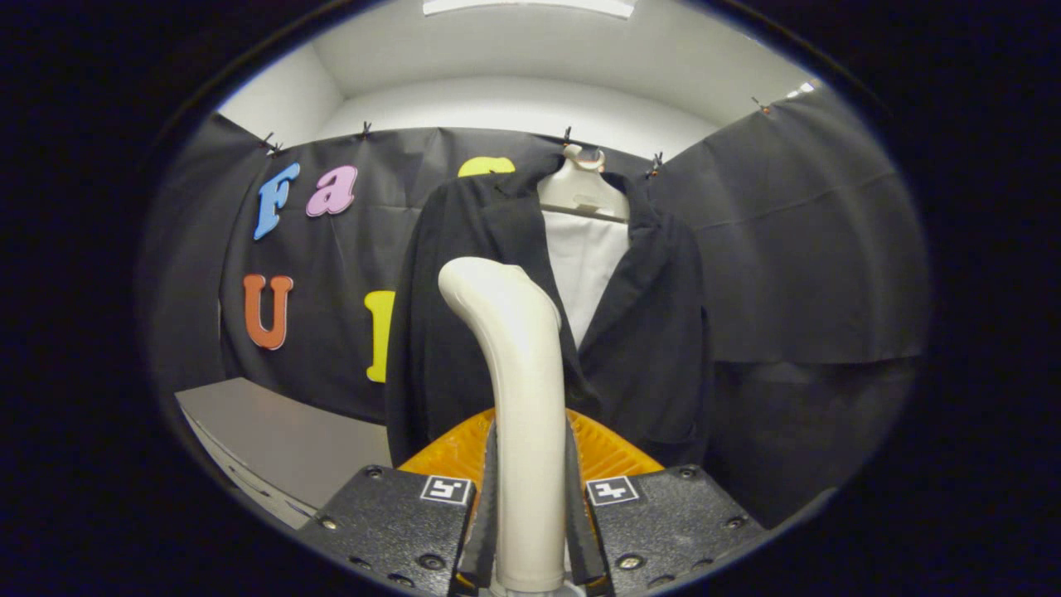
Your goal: Iron the clothes twice with a garment steamer, once on the left side and once on the right side.
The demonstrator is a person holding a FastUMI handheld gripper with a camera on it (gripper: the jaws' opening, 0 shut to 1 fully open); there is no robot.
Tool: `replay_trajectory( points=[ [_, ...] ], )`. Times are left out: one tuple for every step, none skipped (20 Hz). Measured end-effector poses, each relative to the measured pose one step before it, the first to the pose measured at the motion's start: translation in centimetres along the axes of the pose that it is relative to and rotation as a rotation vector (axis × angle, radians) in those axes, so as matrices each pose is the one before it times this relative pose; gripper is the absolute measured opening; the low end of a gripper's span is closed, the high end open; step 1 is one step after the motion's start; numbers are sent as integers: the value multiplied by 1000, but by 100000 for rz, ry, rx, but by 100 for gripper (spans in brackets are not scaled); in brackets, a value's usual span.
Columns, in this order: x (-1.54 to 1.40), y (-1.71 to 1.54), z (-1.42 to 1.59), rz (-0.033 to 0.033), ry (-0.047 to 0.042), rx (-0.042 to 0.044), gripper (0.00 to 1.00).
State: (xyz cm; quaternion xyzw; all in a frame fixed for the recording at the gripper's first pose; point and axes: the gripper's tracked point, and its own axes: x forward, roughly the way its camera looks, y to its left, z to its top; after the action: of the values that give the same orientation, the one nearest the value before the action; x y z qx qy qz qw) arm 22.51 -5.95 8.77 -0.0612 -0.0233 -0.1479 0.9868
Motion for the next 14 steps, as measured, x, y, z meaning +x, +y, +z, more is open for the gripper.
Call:
replay_trajectory(
  points=[
    [-55,-40,-668,-182,1269,-223,37],
    [-30,-137,-642,-342,1355,-338,37],
    [24,-94,-615,-171,1278,-307,37],
    [68,-130,-741,-597,1298,-380,37],
    [72,-112,-723,-473,1423,-404,37],
    [-55,6,-854,-221,1472,-359,37],
    [-22,23,-847,-146,1720,-496,37],
    [-114,66,-1179,-104,2017,26,37],
    [179,153,-1233,-171,2719,151,37],
    [127,156,-1683,-436,3548,-1130,37],
    [131,95,-1443,-463,2913,-1099,37],
    [62,112,-867,-511,2177,-681,37],
    [58,11,-651,-523,1506,-370,37],
    [63,22,-591,-450,1203,-236,37]
  ],
)
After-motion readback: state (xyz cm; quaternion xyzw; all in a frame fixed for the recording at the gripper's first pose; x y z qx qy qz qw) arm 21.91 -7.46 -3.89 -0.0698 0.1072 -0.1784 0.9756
